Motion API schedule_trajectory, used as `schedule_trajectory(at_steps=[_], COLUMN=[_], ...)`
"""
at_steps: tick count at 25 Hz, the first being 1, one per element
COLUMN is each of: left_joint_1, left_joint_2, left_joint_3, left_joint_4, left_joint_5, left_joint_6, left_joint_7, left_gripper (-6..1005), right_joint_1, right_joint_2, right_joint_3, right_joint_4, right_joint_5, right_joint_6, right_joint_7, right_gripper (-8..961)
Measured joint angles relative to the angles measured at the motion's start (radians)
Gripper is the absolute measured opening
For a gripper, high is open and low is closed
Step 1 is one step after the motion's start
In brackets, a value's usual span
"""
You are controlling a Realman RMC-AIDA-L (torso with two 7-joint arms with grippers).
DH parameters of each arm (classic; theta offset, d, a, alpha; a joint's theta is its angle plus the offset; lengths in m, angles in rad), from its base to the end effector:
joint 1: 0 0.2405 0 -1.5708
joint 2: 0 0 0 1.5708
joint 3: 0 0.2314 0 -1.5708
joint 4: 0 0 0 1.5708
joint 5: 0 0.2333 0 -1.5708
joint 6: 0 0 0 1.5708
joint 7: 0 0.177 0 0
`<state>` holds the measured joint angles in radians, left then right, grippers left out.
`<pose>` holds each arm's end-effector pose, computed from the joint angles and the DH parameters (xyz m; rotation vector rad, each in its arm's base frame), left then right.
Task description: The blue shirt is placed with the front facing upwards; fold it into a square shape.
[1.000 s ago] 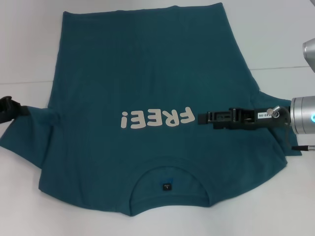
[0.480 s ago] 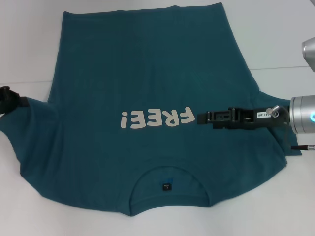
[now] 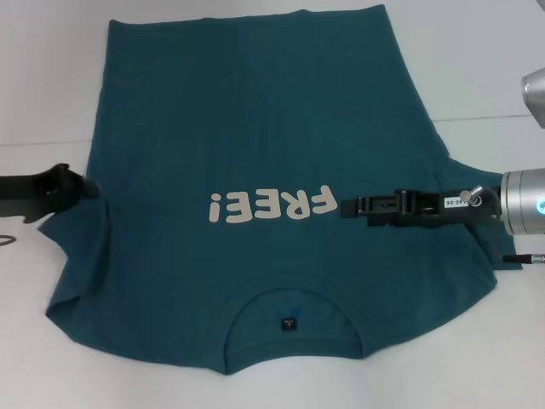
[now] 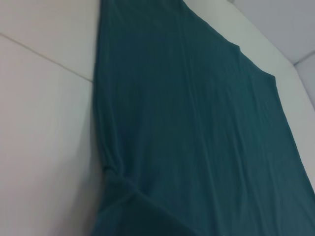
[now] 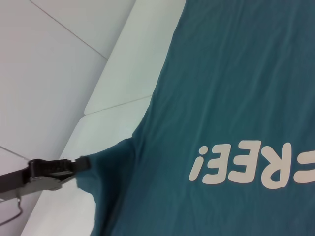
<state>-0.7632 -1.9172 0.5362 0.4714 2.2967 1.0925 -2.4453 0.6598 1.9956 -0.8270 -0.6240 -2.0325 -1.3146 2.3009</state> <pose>-0.2884 0.4511 0.0346 -1.8871 -1.7956 -0.5610 0.2376 0.4094 -0.0070 -2.3236 1.6595 0.5904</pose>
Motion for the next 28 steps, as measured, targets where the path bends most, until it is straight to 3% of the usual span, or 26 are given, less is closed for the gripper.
schedule_trajectory(at_steps=[5,15,21,28], left_joint_1=[-0.019,-0.052,-0.055,-0.099], left_joint_2=[-0.043,-0.07,-0.07,-0.105], left_joint_3=[-0.004,0.001,0.0,0.058], left_joint_4=[-0.005,-0.015,-0.047,-0.047], left_joint_5=[-0.001,-0.004,-0.008,-0.04], left_joint_6=[-0.059,-0.148,-0.16,-0.142], left_joint_7=[-0.011,-0.051,-0.044,0.02], left_gripper=[31,30,36,263], right_joint_1=[-0.002,-0.001,-0.002,-0.002], right_joint_2=[0.0,0.002,-0.001,0.0], right_joint_3=[0.001,0.002,0.002,-0.007], right_joint_4=[0.001,0.004,0.018,0.028], right_joint_5=[0.0,0.0,-0.001,-0.002], right_joint_6=[0.0,0.009,0.031,0.065], right_joint_7=[0.0,-0.001,-0.003,-0.005], right_gripper=[779,777,776,775])
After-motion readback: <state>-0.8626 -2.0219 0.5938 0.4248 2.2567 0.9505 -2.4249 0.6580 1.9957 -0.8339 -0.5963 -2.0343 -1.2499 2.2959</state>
